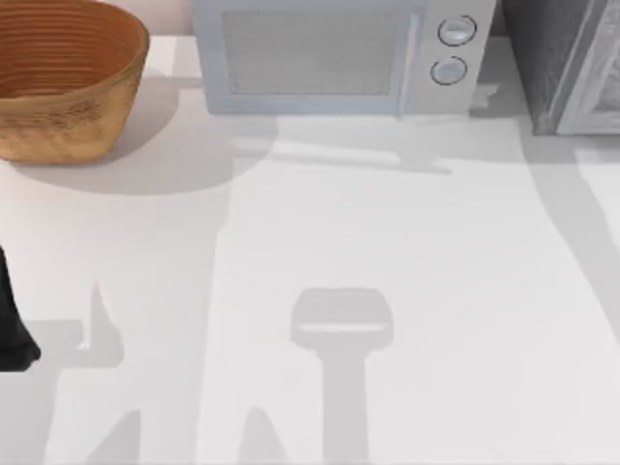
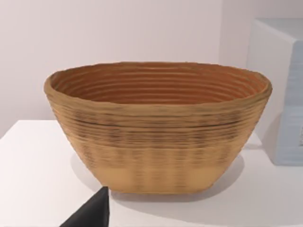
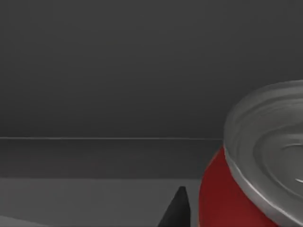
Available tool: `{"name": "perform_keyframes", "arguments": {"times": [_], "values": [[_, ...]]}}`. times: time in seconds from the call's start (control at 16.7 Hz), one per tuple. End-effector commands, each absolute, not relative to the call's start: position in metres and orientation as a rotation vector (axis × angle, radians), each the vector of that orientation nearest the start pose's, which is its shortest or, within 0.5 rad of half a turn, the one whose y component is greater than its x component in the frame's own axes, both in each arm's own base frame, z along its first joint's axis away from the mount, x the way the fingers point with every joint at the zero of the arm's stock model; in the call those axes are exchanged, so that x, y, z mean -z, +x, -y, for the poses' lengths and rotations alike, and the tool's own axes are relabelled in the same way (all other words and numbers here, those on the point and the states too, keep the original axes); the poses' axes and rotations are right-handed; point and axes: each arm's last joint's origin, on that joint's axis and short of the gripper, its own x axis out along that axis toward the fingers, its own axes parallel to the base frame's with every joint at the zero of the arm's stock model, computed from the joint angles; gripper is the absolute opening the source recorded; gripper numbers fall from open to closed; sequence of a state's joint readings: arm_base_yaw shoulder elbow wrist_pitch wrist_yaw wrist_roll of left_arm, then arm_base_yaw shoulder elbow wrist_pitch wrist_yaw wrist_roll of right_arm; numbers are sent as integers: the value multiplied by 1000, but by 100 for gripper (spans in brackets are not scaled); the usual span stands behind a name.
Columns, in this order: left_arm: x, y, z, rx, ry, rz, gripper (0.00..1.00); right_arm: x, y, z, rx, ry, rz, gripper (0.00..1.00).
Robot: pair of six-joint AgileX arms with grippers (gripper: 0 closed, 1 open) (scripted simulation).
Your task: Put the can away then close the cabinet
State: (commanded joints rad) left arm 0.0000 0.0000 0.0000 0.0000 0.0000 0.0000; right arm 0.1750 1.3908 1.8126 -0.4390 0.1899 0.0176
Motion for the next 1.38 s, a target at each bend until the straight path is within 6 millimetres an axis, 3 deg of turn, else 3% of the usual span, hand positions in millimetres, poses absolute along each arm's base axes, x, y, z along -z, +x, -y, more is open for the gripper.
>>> {"name": "perform_keyframes", "arguments": {"times": [0.48,0.78,0.96,1.2,1.38], "values": [[-160,106,1,0,0,0,100,-543,353,-49,8,-2,7,0],[-160,106,1,0,0,0,100,-538,394,-46,3,4,13,0],[-160,106,1,0,0,0,100,-531,406,-45,1,4,1,0],[-160,106,1,0,0,0,100,-530,406,-45,1,4,1,0],[-160,106,1,0,0,0,100,-530,406,-45,1,4,1,23]]}}
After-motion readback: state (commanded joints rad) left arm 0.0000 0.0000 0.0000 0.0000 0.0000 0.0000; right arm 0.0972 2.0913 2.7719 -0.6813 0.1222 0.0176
